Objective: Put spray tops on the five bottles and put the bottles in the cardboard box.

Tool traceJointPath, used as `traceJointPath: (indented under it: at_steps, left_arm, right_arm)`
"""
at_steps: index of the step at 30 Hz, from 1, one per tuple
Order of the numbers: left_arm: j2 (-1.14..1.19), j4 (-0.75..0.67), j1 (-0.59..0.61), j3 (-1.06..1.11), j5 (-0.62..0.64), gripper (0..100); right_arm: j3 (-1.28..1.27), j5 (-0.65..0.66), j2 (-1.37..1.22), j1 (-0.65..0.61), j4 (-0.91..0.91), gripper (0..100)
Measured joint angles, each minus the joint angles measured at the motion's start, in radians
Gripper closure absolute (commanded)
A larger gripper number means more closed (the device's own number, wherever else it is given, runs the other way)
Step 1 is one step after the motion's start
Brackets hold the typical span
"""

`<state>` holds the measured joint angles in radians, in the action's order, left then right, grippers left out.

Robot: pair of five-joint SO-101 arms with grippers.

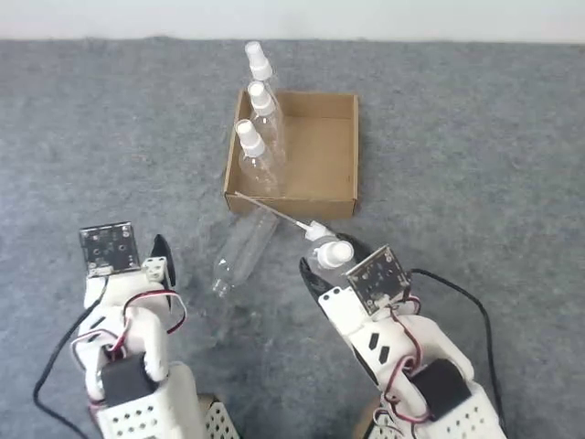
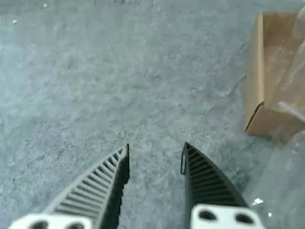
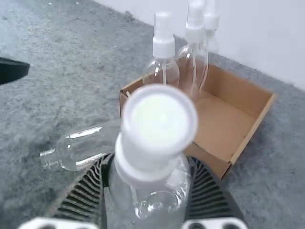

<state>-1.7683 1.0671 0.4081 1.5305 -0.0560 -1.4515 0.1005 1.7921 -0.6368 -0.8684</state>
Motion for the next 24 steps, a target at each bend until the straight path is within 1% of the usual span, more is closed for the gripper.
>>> traceJointPath:
  at_steps: [3, 9, 14, 19, 24]
  left_arm:
    - [0.000, 0.000, -0.002, 0.002, -0.025, 83]
    - [0.000, 0.000, 0.005, 0.005, -0.035, 83]
    - [-0.005, 0.000, 0.002, 0.023, -0.035, 83]
    - [0.000, 0.000, 0.002, 0.023, -0.035, 83]
    - [0.000, 0.000, 0.002, 0.023, -0.035, 83]
  right_arm:
    - [0.063, 0.049, 0.000, 0.000, -0.017, 99.2]
    - [0.157, 0.100, 0.002, 0.002, -0.017, 99.2]
    - [0.226, 0.132, 0.005, 0.002, -0.017, 99.2]
    - [0.347, 0.141, 0.002, 0.003, -0.017, 99.2]
    - [0.491, 0.141, -0.153, 0.000, -0.017, 99.2]
